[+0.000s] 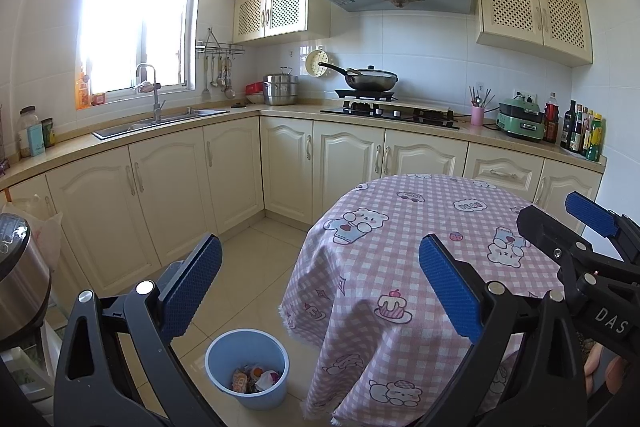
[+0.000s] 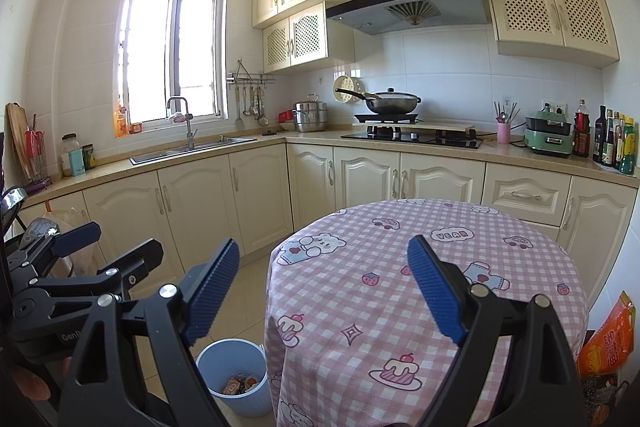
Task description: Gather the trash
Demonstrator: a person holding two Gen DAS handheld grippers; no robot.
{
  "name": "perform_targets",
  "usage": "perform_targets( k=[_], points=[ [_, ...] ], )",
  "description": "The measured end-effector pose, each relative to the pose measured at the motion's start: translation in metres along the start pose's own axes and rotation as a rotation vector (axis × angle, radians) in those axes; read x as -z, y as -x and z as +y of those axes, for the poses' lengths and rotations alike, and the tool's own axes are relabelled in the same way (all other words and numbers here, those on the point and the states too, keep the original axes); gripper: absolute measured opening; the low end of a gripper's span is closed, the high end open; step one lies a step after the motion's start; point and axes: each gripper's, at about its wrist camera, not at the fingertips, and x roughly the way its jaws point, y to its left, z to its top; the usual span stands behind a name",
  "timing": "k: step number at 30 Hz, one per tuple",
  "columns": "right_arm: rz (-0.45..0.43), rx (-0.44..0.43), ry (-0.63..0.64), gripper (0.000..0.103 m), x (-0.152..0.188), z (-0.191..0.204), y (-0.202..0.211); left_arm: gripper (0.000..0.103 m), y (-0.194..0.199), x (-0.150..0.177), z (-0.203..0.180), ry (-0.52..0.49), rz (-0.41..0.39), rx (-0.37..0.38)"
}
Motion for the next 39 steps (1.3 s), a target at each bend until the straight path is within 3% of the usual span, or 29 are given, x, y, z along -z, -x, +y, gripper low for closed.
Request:
perform_targets(
  k=[39],
  points=[
    [-0.002,0.001,0.002,0.085,0.0,0.0003,0.0008,0.095,0.0002,-0.0006,0.0016,-0.001,0.008,-0.006]
  ],
)
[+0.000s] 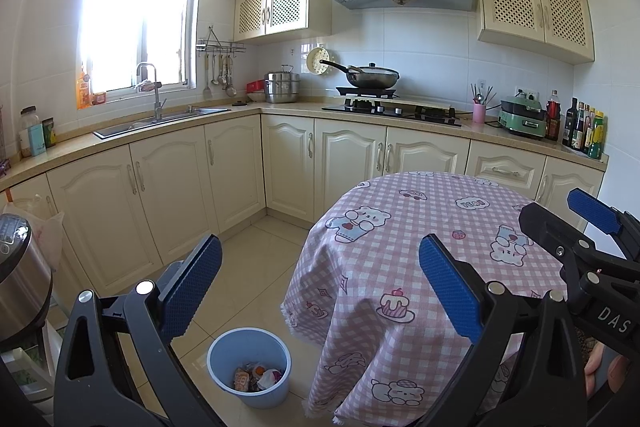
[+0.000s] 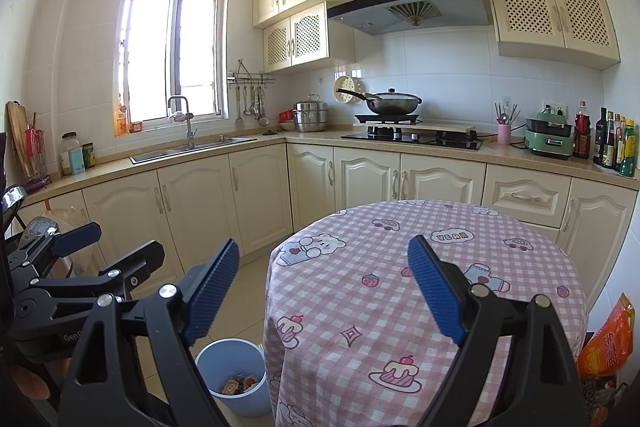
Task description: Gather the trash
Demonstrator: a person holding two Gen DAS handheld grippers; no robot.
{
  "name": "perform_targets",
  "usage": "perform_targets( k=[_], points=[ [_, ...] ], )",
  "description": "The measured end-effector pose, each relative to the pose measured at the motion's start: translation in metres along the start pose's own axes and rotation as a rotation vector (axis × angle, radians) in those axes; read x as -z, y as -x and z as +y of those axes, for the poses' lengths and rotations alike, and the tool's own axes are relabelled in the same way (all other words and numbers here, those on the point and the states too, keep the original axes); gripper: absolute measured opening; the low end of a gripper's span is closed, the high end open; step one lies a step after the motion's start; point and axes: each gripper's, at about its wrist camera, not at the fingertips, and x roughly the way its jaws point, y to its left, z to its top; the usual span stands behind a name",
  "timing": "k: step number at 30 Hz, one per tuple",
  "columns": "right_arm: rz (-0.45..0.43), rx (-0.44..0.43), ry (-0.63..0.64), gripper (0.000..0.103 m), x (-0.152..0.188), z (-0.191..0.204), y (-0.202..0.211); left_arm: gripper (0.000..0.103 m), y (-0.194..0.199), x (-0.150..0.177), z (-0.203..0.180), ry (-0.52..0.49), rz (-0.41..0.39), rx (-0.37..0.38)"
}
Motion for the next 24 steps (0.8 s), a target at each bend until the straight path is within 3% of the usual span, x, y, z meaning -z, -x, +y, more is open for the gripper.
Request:
perform_targets(
  k=[24],
  points=[
    [0.004,-0.003,0.003,0.085,-0.0018,-0.0072,-0.0027,0.095,-0.0005,0.0003,0.0024,-0.001,0.007,-0.001]
  ],
)
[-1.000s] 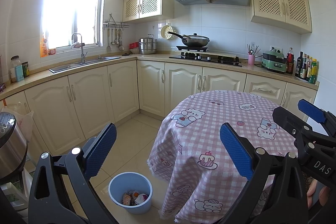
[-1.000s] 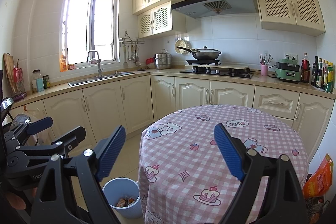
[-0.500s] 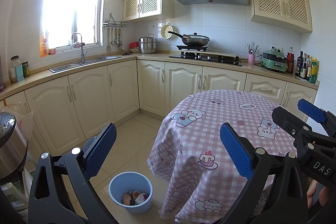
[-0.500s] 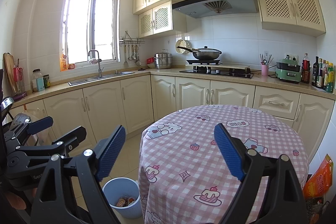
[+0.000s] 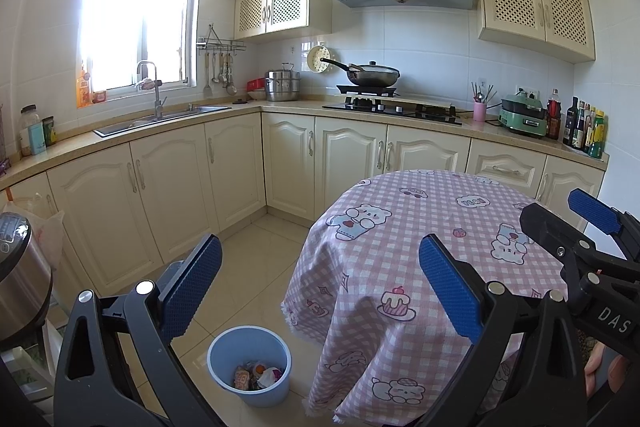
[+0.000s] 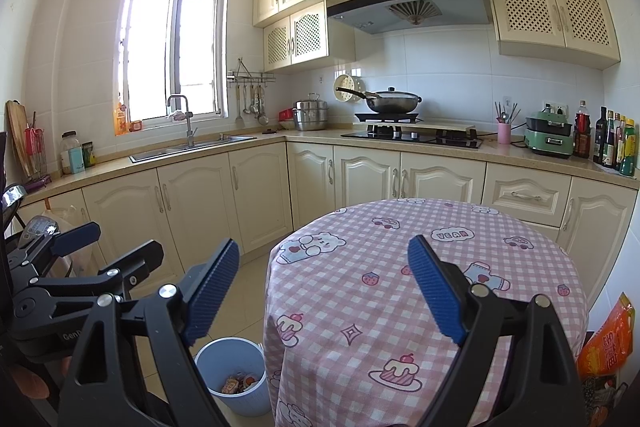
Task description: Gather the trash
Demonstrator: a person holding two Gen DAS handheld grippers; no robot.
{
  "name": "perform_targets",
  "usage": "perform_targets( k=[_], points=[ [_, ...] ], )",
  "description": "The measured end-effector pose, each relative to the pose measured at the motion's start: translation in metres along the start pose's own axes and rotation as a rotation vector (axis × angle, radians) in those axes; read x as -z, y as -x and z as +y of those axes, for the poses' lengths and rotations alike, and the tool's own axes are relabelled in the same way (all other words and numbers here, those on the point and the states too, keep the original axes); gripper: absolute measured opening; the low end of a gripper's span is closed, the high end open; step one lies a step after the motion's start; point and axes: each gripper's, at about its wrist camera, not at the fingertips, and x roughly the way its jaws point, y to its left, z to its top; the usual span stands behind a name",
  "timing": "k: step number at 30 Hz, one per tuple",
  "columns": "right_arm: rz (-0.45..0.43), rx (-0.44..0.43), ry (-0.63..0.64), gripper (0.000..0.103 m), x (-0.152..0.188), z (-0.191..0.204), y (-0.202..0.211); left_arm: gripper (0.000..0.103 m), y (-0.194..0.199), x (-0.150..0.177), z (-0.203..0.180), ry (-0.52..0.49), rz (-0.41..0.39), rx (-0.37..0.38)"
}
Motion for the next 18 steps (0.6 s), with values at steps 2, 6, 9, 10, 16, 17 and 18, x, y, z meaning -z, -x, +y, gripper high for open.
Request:
perform_targets(
  k=[2,6,9,10,16,17,18],
  points=[
    [0.001,0.0,0.001,0.085,-0.0003,-0.0007,-0.0009,0.095,-0.001,0.0,0.0002,0.001,0.001,0.0],
    [0.001,0.0,0.001,0.085,-0.0002,-0.0011,-0.0008,0.095,0.0002,0.0003,0.0005,0.0,0.001,0.0],
    [0.001,0.0,0.001,0.085,-0.0006,-0.0004,-0.0012,0.095,0.0001,0.0002,0.0005,0.0,0.001,-0.001],
    [0.001,0.0,0.001,0.085,-0.0005,-0.0008,-0.0012,0.095,-0.0008,-0.0004,0.0007,0.0,0.001,0.0],
    [0.003,0.0,0.002,0.085,0.0017,-0.0029,-0.0018,0.095,-0.0001,0.0004,0.0012,0.0,0.003,0.0],
    [0.003,0.0,0.001,0.085,0.0015,-0.0026,-0.0019,0.095,-0.0013,0.0004,0.0013,0.0,0.004,0.0],
    [0.004,0.0,0.001,0.085,0.0016,-0.0029,-0.002,0.095,-0.0014,0.0007,0.0014,-0.001,0.005,0.0]
  ],
)
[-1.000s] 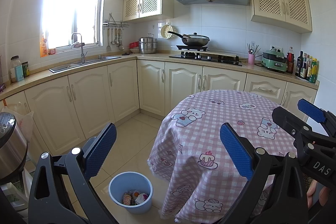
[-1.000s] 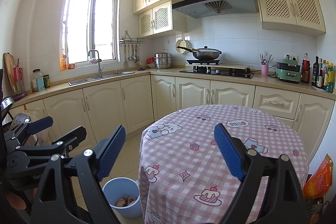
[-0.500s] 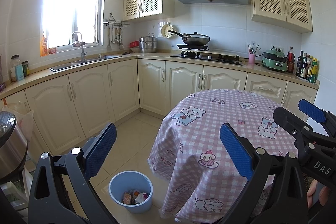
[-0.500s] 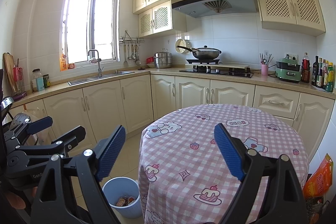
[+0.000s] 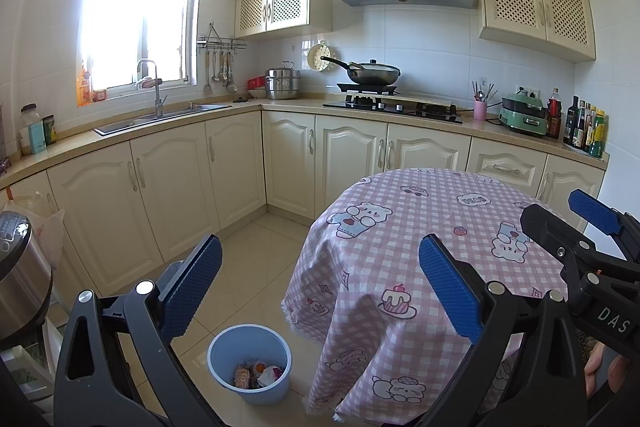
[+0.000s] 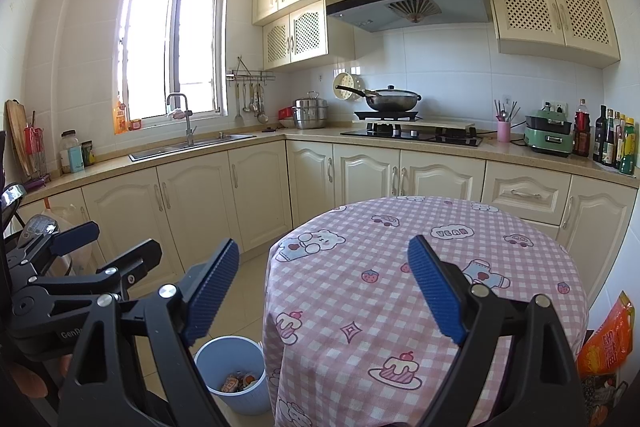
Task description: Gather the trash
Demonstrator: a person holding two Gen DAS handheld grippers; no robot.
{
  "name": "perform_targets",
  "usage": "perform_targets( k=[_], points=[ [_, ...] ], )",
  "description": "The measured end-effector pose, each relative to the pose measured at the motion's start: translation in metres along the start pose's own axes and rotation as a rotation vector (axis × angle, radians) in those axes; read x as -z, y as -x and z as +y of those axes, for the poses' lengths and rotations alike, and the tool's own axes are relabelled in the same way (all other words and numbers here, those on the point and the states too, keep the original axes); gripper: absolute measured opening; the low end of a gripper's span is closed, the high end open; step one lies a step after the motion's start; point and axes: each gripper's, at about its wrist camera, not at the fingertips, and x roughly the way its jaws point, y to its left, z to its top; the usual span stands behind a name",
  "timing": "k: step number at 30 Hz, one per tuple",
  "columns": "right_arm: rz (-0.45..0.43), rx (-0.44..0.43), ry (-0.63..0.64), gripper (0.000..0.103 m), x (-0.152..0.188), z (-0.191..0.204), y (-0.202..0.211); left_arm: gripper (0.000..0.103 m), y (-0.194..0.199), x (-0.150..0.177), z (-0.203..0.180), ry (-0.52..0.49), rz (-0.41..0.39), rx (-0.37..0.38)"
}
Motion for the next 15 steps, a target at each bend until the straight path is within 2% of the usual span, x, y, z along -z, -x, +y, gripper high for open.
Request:
perform_targets(
  k=[15],
  points=[
    [0.006,0.004,-0.005,0.085,0.0064,-0.0038,-0.0031,0.095,-0.0022,-0.0005,0.0021,-0.002,0.014,0.001]
  ],
)
